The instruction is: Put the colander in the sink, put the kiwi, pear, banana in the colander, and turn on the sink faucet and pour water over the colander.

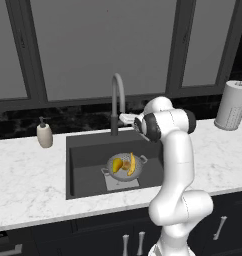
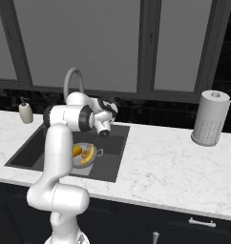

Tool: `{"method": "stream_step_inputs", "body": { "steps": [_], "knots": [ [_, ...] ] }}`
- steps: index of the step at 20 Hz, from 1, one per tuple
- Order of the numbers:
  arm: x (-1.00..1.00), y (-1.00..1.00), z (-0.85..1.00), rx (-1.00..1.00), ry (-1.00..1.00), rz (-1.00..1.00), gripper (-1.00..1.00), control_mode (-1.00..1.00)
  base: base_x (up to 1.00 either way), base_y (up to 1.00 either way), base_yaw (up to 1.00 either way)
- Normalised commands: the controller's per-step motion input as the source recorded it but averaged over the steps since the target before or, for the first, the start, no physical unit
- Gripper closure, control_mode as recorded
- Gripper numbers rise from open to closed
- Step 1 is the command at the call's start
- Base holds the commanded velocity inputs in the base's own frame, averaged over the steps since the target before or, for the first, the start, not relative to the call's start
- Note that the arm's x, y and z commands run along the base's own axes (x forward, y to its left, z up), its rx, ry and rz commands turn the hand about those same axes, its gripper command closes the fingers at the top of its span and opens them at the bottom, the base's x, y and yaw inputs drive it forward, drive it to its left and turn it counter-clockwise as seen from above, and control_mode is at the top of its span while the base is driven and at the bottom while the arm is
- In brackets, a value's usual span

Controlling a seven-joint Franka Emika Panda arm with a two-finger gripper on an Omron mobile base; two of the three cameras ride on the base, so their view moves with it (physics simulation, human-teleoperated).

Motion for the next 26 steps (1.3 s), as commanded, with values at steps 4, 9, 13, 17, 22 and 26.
{"method": "stream_step_inputs", "body": {
  "steps": [4,9,13,17,22,26],
  "knots": [
    [0.23,-0.57,0.0,0.17,-0.03,-0.13,1.0,-1.0,0.0,0.0,0.0],
    [0.3,-0.46,0.0,0.07,0.0,-0.16,1.0,-1.0,0.0,0.0,0.0],
    [0.38,-0.29,0.0,-0.04,0.08,-0.26,1.0,-1.0,0.0,0.0,0.0],
    [0.56,-0.39,0.0,-0.11,0.32,-0.24,1.0,-1.0,0.0,0.0,0.0],
    [0.66,-0.59,0.0,-0.07,0.42,-0.18,1.0,-1.0,0.0,0.0,0.0],
    [0.67,-0.82,-0.06,-0.02,0.46,-0.17,1.0,-1.0,0.0,0.0,0.0]
  ]
}}
